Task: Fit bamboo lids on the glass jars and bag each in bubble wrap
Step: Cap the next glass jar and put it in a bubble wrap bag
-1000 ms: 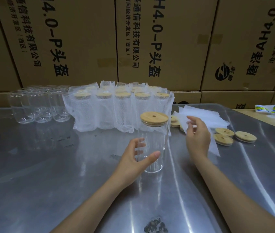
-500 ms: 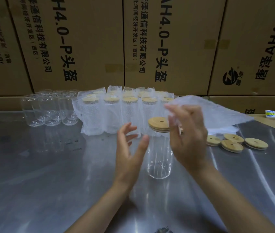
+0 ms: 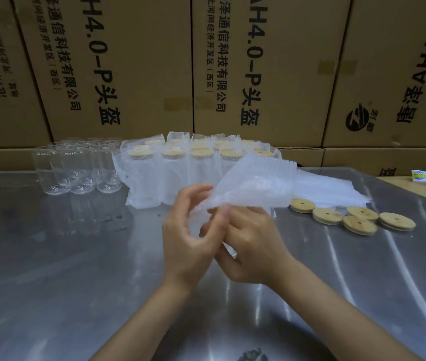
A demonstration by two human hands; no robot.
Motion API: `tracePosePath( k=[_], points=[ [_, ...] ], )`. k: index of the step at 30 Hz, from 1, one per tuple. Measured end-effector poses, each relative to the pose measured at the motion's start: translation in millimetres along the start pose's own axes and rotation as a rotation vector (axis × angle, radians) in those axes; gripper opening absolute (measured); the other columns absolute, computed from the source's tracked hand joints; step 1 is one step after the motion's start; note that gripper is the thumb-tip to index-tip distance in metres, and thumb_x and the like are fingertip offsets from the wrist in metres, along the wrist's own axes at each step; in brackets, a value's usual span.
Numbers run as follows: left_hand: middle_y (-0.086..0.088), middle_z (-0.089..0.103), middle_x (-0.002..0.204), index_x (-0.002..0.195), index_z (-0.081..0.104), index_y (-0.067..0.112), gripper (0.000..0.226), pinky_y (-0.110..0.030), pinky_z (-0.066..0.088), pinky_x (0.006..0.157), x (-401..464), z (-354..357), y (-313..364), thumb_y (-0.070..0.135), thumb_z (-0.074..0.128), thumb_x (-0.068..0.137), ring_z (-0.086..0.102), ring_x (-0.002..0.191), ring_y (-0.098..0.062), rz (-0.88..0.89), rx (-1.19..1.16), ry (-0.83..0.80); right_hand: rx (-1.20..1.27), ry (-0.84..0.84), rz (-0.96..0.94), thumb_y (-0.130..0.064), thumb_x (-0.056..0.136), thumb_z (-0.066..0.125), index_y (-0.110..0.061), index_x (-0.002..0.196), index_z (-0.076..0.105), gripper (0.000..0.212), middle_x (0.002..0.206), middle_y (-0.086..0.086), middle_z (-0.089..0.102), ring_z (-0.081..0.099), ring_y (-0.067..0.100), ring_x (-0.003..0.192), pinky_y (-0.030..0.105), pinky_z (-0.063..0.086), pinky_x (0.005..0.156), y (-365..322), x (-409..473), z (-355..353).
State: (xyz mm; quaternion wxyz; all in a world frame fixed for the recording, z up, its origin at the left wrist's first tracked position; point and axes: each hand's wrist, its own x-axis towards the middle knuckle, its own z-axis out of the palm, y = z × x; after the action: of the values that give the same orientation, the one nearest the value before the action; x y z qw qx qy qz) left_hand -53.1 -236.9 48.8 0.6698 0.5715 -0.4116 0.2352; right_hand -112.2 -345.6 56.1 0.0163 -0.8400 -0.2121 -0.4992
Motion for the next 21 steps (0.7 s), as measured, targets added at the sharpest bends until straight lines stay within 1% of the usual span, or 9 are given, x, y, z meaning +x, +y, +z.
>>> tracePosePath(
  k=[1,3,7,10,13,16,18,20,21],
  points=[
    [0.018,0.064,0.082,0.091,0.062,0.023,0.019,-0.011,0.043,0.071,2,1,-1,0.04,0.06,0.084,0.062,0.079,-0.002,-0.033,-0.012,0.024,0.015,0.01,-0.001,-0.01,0.075,0.063,-0.007,0.087,0.073,0.016,0.09,0.006,0.072,0.068,0.022,0.079,0.029,0.051,0.062,1,0,1],
    [0.016,0.06,0.066,0.076,0.06,0.021,0.021,-0.009,0.041,0.061,5,-1,-5,0.037,0.059,0.09,0.057,0.063,0.0,-0.106,-0.044,0.098,0.033,0.024,0.024,-0.016,0.078,0.061,-0.009,0.087,0.071,0.015,0.09,0.005,0.071,0.067,0.023,0.086,0.036,0.052,0.067,1,0,1],
    [0.013,0.069,0.069,0.077,0.064,0.023,0.028,-0.008,0.042,0.057,17,-10,-18,0.038,0.052,0.097,0.061,0.062,0.002,-0.315,-0.143,0.312,-0.005,0.22,0.085,-0.022,0.083,0.055,-0.011,0.084,0.068,0.017,0.086,0.003,0.068,0.062,0.019,0.098,0.036,0.042,0.098,5,0,-1],
    [0.012,0.072,0.066,0.076,0.07,0.026,0.036,-0.01,0.041,0.049,24,-19,-29,0.047,0.049,0.097,0.058,0.054,0.001,-0.496,-0.2,0.481,-0.023,0.321,0.176,-0.02,0.086,0.052,-0.005,0.092,0.068,0.022,0.093,0.007,0.067,0.057,0.021,0.1,0.035,0.041,0.096,13,1,-1],
    [0.013,0.069,0.059,0.075,0.069,0.023,0.038,-0.023,0.043,0.056,28,-25,-37,0.046,0.048,0.097,0.055,0.053,-0.007,-0.605,-0.247,0.57,-0.043,0.338,0.272,-0.022,0.086,0.052,-0.004,0.099,0.066,0.025,0.1,0.008,0.065,0.051,0.018,0.104,0.033,0.04,0.096,21,-2,0],
    [0.015,0.07,0.06,0.08,0.066,0.02,0.031,-0.025,0.042,0.059,29,-29,-44,0.038,0.048,0.099,0.057,0.05,-0.002,-0.608,-0.281,0.616,-0.04,0.288,0.37,-0.029,0.085,0.054,-0.005,0.105,0.064,0.033,0.107,0.007,0.06,0.045,0.016,0.107,0.025,0.035,0.096,28,-6,1],
    [0.015,0.07,0.063,0.086,0.063,0.016,0.026,-0.019,0.04,0.053,32,-33,-46,0.031,0.049,0.1,0.057,0.048,0.001,-0.574,-0.255,0.643,-0.017,0.219,0.436,-0.037,0.084,0.057,-0.007,0.112,0.061,0.041,0.114,0.005,0.056,0.044,0.016,0.109,0.019,0.033,0.097,32,-10,2],
    [0.012,0.069,0.074,0.099,0.061,0.013,0.016,-0.011,0.039,0.049,36,-37,-45,0.021,0.048,0.101,0.059,0.051,0.003,-0.49,-0.19,0.647,0.012,0.166,0.481,-0.043,0.082,0.059,-0.01,0.118,0.057,0.049,0.122,0.006,0.051,0.044,0.017,0.114,0.009,0.03,0.097,37,-16,3],
    [0.01,0.067,0.081,0.102,0.06,0.017,0.012,-0.01,0.042,0.053,38,-39,-43,0.018,0.048,0.101,0.061,0.056,0.004,-0.426,-0.153,0.635,0.037,0.151,0.507,-0.046,0.081,0.06,-0.013,0.121,0.054,0.052,0.128,0.006,0.048,0.043,0.015,0.118,0.006,0.031,0.094,40,-18,3]
  ],
)
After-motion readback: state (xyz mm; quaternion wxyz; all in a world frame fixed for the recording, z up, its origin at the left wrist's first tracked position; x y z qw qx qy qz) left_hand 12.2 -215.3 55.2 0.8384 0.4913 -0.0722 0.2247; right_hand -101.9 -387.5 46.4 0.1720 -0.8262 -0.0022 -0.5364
